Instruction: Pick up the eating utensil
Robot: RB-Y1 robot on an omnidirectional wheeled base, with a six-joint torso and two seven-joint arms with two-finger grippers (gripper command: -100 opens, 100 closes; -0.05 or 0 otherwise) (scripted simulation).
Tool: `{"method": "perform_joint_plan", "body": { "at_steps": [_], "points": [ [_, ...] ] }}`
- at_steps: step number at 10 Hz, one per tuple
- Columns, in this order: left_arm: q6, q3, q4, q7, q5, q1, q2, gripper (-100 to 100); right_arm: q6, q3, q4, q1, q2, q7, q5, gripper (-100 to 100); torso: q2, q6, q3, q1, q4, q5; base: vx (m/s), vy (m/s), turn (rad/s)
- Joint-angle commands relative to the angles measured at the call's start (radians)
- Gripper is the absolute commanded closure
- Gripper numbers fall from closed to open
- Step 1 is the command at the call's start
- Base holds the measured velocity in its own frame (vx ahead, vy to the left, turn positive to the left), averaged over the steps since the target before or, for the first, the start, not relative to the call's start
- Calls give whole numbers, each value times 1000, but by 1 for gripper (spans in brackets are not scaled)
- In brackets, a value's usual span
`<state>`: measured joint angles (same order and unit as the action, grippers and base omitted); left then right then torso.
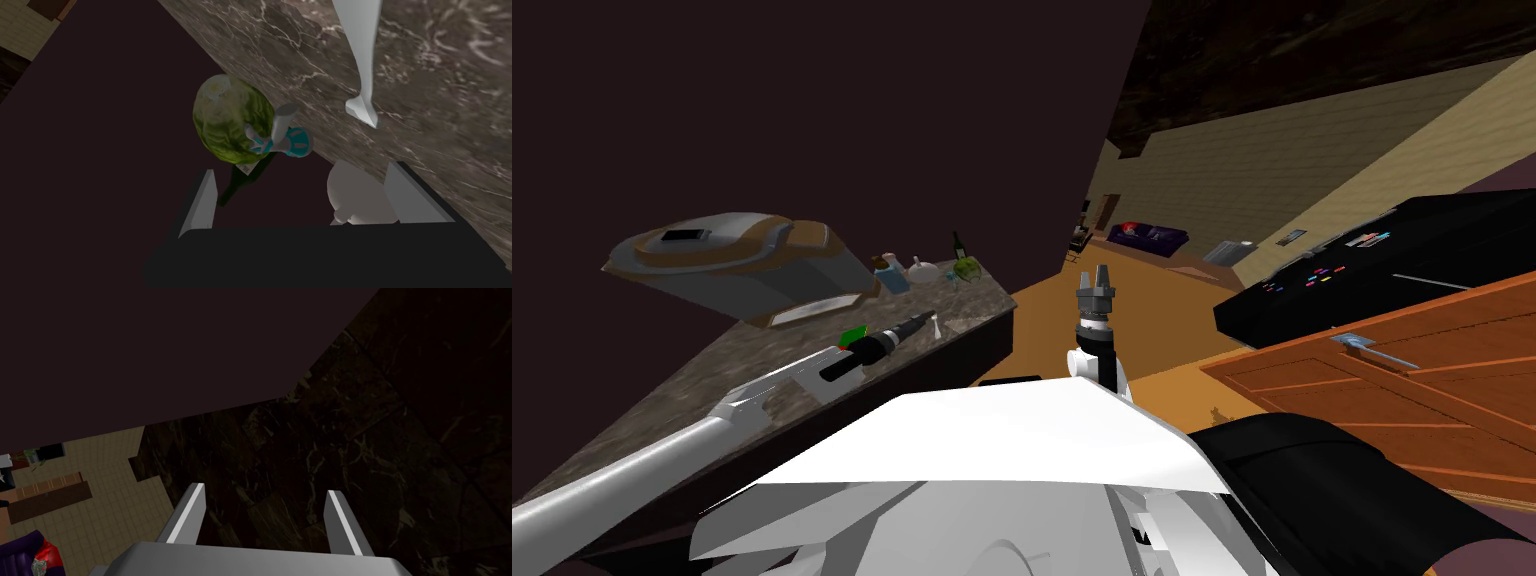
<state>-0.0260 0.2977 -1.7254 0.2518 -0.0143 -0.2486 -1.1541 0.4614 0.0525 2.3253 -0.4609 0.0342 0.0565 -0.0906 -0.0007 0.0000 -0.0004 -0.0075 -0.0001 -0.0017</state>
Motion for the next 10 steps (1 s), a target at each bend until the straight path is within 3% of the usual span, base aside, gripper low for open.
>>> {"method": "perform_joint_plan", "body": {
  "at_steps": [1,5,6,10],
  "points": [
    [-6,4,32,-1,-5,-13,-11,-100,0,0,0,0,0,0,0,0,0,0,0,0,0,0,10,-65,-78],
    [77,71,127,24,-12,-34,-133,-100,0,0,0,0,0,0,0,0,0,0,0,0,0,0,11,-103,-210],
    [77,71,127,24,-12,-34,-140,-100,0,0,0,0,0,0,0,0,1,-1,0,-2,0,0,11,-104,-64],
    [135,123,193,43,-16,-51,-232,-100,0,0,0,0,0,0,0,0,1,-1,0,1,0,0,20,-83,-159]
  ]
}}
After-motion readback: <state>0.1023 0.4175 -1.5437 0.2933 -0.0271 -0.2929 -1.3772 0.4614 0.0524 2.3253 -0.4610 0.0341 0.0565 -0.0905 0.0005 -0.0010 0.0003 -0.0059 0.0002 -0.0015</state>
